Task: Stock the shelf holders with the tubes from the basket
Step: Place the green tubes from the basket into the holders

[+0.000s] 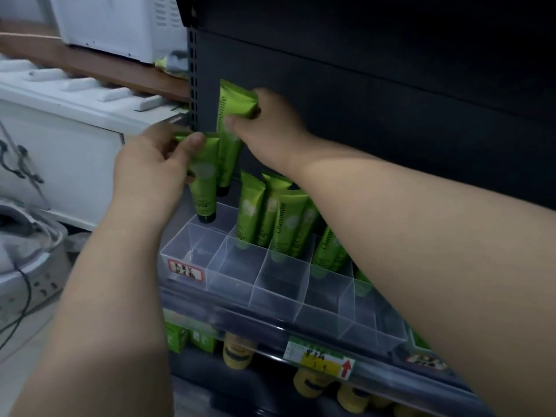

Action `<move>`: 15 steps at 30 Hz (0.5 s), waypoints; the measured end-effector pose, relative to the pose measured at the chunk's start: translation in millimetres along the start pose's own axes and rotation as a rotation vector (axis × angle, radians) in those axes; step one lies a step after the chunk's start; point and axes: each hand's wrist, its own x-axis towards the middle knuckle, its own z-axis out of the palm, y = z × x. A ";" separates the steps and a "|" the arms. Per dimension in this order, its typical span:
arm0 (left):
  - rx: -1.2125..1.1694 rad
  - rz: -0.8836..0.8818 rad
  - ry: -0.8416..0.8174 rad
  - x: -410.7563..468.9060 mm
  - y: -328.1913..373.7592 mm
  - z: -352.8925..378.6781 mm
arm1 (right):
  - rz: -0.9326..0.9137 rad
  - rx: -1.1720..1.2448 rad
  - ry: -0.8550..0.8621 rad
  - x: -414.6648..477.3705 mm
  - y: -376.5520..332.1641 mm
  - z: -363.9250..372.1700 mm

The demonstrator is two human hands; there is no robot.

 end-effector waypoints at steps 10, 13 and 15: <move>0.192 0.018 -0.203 -1.0 -20.2 12.4 | 0.096 -0.352 -0.319 11.9 18.0 18.6; 0.291 0.043 -0.259 -1.4 -21.3 8.5 | 0.088 -0.385 -0.408 9.2 16.3 15.5; 0.320 0.057 -0.265 -0.5 -19.2 6.5 | 0.057 -0.437 -0.392 8.4 12.1 15.3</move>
